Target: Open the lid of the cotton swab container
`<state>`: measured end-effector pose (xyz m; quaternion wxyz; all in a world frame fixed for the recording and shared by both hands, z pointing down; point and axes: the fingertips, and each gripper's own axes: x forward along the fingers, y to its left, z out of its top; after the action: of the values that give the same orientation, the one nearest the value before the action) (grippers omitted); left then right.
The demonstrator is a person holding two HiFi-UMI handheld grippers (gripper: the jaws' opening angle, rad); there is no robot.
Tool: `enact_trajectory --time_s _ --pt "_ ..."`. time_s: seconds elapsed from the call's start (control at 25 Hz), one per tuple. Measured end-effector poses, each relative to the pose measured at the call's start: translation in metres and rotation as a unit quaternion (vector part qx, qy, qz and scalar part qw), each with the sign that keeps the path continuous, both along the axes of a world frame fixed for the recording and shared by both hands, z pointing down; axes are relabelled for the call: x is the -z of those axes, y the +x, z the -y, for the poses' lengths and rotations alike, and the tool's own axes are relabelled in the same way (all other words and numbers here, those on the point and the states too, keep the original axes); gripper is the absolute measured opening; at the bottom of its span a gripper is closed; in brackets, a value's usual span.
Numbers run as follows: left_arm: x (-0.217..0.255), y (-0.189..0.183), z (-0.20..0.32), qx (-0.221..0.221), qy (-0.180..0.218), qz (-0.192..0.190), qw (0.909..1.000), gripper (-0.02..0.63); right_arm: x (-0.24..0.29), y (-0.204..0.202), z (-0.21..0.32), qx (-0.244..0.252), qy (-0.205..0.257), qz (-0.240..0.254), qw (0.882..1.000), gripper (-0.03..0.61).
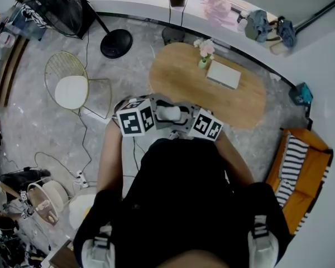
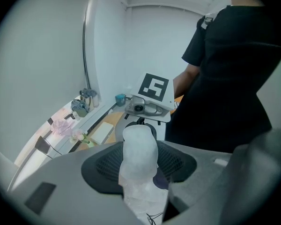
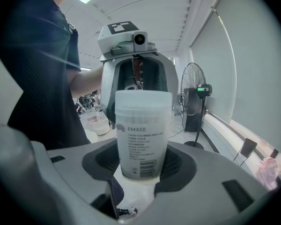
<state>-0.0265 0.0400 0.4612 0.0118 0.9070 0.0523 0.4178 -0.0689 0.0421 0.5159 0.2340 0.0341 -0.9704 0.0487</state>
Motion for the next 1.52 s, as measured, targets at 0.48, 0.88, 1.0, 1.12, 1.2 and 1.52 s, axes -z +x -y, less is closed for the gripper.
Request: enact_trajectory --time_s 0.48,0.88,1.0,1.12,1.2,1.52 --pt "0.002 0.001 -0.001 -0.011 -0.028 0.007 0.9995 0.21 0.004 0.001 -0.004 0.013 -0.008 0.009 1.0 0.198" --pt "0.005 0.002 -0.004 -0.017 -0.045 0.013 0.9988 0.21 0.006 0.002 -0.007 0.014 -0.012 0.013 1.0 0.196" --pt "0.005 0.002 -0.003 -0.019 -0.049 0.014 0.9985 0.21 0.006 0.002 -0.007 0.014 -0.014 0.014 1.0 0.196" --pt "0.005 0.002 -0.006 -0.022 -0.057 0.01 0.9981 0.21 0.005 0.003 -0.009 0.014 -0.009 0.011 1.0 0.196" --pt "0.006 0.002 -0.012 -0.025 -0.078 0.008 0.9966 0.206 0.001 0.003 -0.011 0.023 0.017 -0.008 1.0 0.196" --pt "0.0 0.001 -0.012 -0.023 -0.096 0.005 0.9951 0.206 -0.007 0.003 -0.013 0.036 0.023 -0.021 0.999 0.196"
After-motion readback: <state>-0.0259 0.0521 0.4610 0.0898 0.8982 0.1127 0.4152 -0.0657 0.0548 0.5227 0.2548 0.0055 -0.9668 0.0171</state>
